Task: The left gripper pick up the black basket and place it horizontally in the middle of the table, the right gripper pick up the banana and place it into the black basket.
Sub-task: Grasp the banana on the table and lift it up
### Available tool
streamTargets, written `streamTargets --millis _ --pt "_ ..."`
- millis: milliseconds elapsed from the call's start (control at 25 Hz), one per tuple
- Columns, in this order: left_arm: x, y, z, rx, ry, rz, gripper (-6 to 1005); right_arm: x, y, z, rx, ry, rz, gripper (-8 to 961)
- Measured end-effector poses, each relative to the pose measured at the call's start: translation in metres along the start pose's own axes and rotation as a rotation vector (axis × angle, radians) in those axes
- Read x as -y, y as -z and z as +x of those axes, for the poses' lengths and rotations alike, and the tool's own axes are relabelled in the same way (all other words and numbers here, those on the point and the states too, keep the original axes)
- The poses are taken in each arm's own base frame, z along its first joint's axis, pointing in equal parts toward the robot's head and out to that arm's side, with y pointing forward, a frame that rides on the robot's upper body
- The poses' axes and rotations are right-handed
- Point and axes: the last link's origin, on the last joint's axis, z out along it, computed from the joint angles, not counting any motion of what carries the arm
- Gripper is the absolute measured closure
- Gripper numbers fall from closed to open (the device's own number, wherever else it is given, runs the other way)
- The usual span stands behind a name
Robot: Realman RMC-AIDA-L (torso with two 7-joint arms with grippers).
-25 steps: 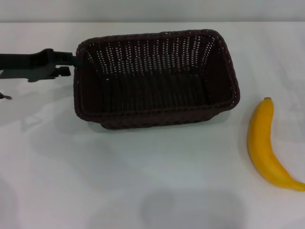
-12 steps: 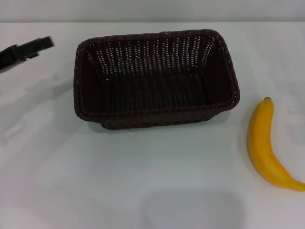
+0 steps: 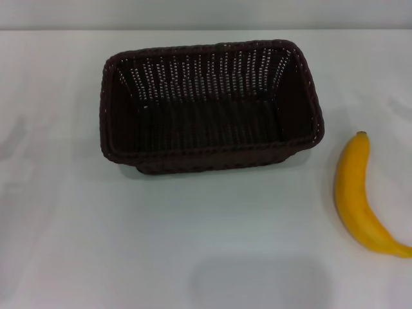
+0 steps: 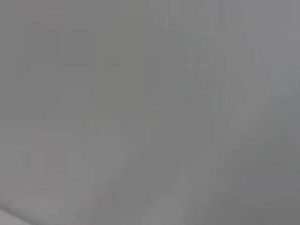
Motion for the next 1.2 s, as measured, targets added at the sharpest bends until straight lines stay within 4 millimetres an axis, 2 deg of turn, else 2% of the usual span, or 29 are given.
streamTargets --millis 80,200,280,520,640,920,1200 --pt "0.005 0.007 -0.001 -0.054 -0.018 0.04 159 -0.015 -0.001 -0.005 -0.124 0.054 0.086 132" --pt "0.01 0.014 -0.002 -0.112 -0.06 0.092 163 -0.048 0.002 -0.009 -0.24 0.138 0.187 143" --pt "0.013 0.016 -0.001 -0.152 -0.087 0.125 166 -0.063 0.004 -0.009 -0.29 0.16 0.209 142" --pt "0.017 0.018 -0.001 -0.243 -0.123 0.208 166 -0.116 -0.002 0.004 -0.49 0.157 0.266 142" --pt "0.017 0.013 0.0 -0.256 -0.126 0.221 166 -0.139 -0.009 0.011 -0.544 0.157 0.281 143" --pt "0.013 -0.004 0.004 -0.265 -0.179 0.215 167 -0.194 -0.039 0.041 -0.702 0.191 0.292 143" --pt "0.014 -0.019 0.005 -0.243 -0.185 0.229 167 -0.225 -0.054 0.056 -0.73 0.19 0.29 142"
